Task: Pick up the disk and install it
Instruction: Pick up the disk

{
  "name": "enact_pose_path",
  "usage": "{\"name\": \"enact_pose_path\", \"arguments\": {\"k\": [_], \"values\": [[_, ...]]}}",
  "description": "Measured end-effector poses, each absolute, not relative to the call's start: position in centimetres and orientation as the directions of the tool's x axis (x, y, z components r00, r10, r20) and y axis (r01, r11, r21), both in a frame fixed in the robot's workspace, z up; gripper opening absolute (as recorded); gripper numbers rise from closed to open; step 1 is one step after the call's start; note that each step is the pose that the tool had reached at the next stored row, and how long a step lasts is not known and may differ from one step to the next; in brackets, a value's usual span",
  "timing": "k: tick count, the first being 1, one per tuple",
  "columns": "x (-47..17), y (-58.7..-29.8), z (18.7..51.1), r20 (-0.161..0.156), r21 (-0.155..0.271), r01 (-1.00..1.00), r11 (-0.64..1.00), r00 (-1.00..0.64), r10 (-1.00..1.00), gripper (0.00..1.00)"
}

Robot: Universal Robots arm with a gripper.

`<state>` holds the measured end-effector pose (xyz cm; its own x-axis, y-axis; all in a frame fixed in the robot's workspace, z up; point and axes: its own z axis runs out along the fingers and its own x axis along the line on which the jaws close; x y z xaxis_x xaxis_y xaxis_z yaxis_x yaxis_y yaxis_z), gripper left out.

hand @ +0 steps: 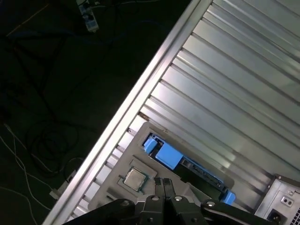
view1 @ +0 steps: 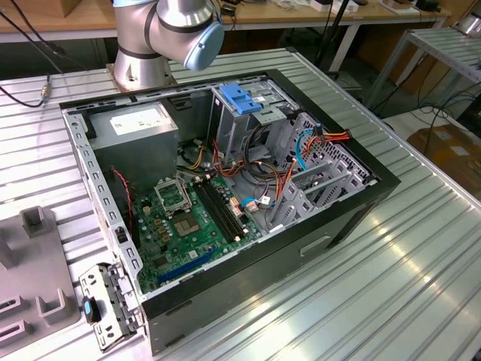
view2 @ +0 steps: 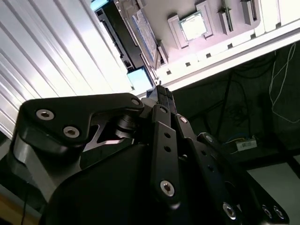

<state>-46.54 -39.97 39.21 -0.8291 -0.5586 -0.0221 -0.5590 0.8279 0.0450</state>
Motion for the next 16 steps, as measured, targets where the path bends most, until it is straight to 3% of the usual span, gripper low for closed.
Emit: {"name": "enact_pose_path", "arguments": {"k": [16], "values": [[-45.74, -39.09, 39.07, -0.019, 0.042, -0.697, 0.716, -0.717, -0.696, 0.11]]}}
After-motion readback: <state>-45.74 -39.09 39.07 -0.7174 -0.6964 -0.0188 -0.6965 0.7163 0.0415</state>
